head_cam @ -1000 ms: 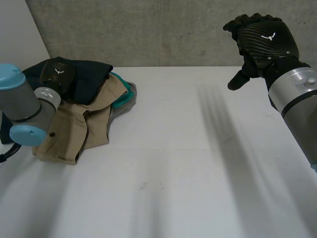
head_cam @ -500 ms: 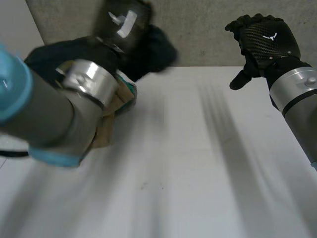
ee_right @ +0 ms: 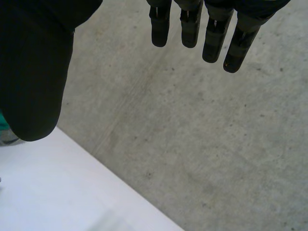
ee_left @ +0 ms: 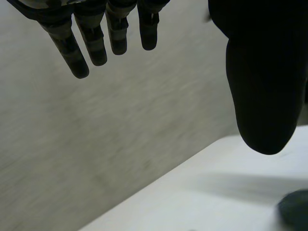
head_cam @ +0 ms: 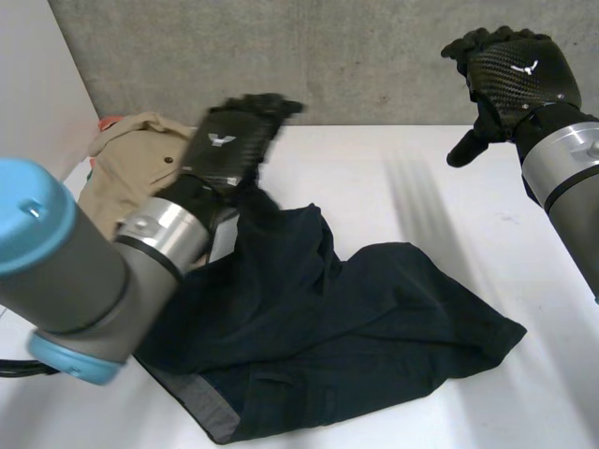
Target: Fold the laundry.
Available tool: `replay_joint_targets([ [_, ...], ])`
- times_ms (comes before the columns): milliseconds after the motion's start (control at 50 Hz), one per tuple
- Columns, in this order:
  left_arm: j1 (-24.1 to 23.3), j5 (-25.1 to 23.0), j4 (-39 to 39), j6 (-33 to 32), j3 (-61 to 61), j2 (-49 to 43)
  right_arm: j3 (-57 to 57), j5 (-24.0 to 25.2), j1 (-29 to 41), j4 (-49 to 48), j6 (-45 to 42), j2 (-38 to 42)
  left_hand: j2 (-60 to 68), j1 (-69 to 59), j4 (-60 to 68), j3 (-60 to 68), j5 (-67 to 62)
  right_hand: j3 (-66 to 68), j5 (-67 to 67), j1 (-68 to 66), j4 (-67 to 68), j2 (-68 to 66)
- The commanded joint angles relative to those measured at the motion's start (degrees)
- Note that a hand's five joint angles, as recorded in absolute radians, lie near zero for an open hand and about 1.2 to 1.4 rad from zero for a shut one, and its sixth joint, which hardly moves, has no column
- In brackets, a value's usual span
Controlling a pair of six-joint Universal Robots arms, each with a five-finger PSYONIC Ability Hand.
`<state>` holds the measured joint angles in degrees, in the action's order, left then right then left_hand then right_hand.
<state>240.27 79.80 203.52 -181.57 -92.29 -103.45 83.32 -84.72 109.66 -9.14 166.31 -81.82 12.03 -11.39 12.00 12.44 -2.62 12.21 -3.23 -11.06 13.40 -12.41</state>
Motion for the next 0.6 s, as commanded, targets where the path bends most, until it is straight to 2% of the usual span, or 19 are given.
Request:
replay_joint_targets([
  [20,4.24,5.54,-12.34,-0.37,-1.92,1.49,-0.79,0.08,0.64,5.88,-5.19,2.1,1.21,-1.85,1.23,0.8,-0.62,-2.21,3.23,1.06,-3.4,2.41],
  [120,4.33,6.33,-18.42,-3.61,-6.83,1.84,-1.75,0.08,0.64,9.4,-9.51,4.74,1.71,-2.35,1.74,1.31,-1.13,-2.21,3.23,1.06,-3.4,2.41],
  [180,4.86,7.21,-18.34,-5.72,-9.04,2.19,-1.76,0.0,0.81,11.77,-11.53,5.79,3.39,-4.03,3.42,2.99,-2.81,-2.21,3.23,1.06,-3.4,2.41],
  [280,7.14,11.42,-18.77,-10.37,-12.9,2.37,-1.58,0.08,1.69,13.8,-12.86,7.64,8.44,-9.08,8.46,8.03,-7.85,-2.21,3.23,1.06,-3.4,2.41],
  [520,8.81,12.57,-18.6,-15.39,-15.99,0.89,-0.7,0.0,1.87,13.71,-13.03,8.79,10.46,-11.1,10.49,10.05,-9.87,-2.21,3.23,1.06,-3.4,2.41],
  [580,8.9,12.58,-18.25,-16.18,-15.64,-1.14,-0.26,0.0,1.87,13.63,-13.03,8.79,19.84,-20.48,19.87,19.43,-19.25,-2.21,3.23,1.06,-3.4,2.41],
  [600,8.9,12.75,-17.73,-17.14,-15.29,-2.1,-0.09,0.0,1.87,13.63,-13.03,8.79,30.04,-30.68,30.07,29.63,-29.45,-2.21,3.23,1.06,-3.4,2.41],
])
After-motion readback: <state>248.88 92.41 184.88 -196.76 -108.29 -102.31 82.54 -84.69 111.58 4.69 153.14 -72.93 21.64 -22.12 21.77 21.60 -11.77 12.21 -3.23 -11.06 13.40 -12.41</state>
